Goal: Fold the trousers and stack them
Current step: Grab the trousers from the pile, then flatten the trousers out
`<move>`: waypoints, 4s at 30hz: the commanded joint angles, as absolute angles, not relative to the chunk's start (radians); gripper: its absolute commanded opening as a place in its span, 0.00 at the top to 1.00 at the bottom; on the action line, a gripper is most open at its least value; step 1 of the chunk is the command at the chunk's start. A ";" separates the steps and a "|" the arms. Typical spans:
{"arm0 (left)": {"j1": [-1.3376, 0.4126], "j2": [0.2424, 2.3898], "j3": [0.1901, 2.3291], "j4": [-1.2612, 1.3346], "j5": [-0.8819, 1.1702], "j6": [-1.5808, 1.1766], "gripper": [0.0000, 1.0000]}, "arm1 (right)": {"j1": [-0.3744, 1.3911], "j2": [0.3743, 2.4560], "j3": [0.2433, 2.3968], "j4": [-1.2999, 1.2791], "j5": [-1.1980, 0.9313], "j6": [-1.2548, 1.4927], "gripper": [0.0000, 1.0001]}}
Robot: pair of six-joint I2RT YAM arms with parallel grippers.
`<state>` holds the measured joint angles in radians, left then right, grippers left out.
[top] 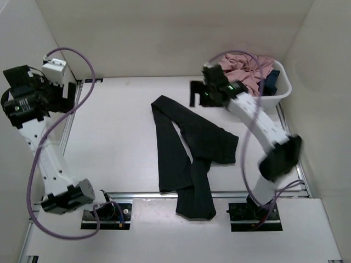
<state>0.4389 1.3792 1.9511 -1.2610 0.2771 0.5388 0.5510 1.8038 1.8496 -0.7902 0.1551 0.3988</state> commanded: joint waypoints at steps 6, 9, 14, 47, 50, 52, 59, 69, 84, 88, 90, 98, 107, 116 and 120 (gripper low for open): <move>0.439 1.183 1.730 -1.308 0.366 0.888 0.00 | 0.436 1.162 1.291 -0.831 0.282 0.370 0.01; 0.439 1.284 1.819 -1.308 0.425 0.897 0.00 | 0.397 1.115 1.119 -0.815 0.266 0.429 0.01; 0.114 1.511 1.852 -1.246 0.070 0.805 0.00 | 0.295 1.054 0.818 -0.660 0.085 0.531 0.01; -0.972 1.614 0.838 -0.548 0.272 0.388 0.00 | 0.350 1.287 0.676 -0.404 0.140 0.916 0.01; -0.986 1.637 0.795 -0.548 0.232 0.407 0.10 | 0.350 1.314 0.663 -0.394 0.127 0.951 0.02; -0.986 1.637 0.769 -0.535 0.206 0.419 0.25 | 0.360 1.325 0.653 -0.394 0.127 0.962 0.05; -0.924 1.677 0.733 -0.523 -0.067 0.435 0.86 | 0.350 1.347 0.643 -0.393 0.156 0.997 0.87; -0.329 1.212 0.735 -0.666 -0.305 0.698 0.86 | 0.341 1.014 0.897 -0.837 0.376 0.937 1.00; 0.179 0.988 0.926 -0.459 -0.485 1.129 0.86 | 0.341 0.949 1.681 -1.348 0.747 0.836 1.00; 0.279 1.149 0.988 -0.420 -0.378 1.143 0.86 | 0.331 0.962 1.671 -1.300 0.759 0.779 1.00; 0.279 1.260 1.028 -0.420 -0.359 1.134 0.72 | 0.331 0.980 1.609 -1.202 0.706 0.769 1.00; 0.057 1.414 1.340 -0.614 -0.243 1.043 0.00 | 0.331 1.146 1.391 -0.965 0.600 0.818 1.00; -0.874 1.368 1.297 -1.057 -0.029 0.738 0.00 | 0.232 1.229 1.299 -0.919 0.541 0.779 1.00; -1.210 1.528 1.190 -0.988 0.308 0.643 0.00 | 0.201 1.134 1.157 -0.931 0.560 0.811 1.00; -1.270 1.636 1.160 -0.881 0.382 0.577 0.00 | 0.201 1.123 1.143 -0.963 0.580 0.831 1.00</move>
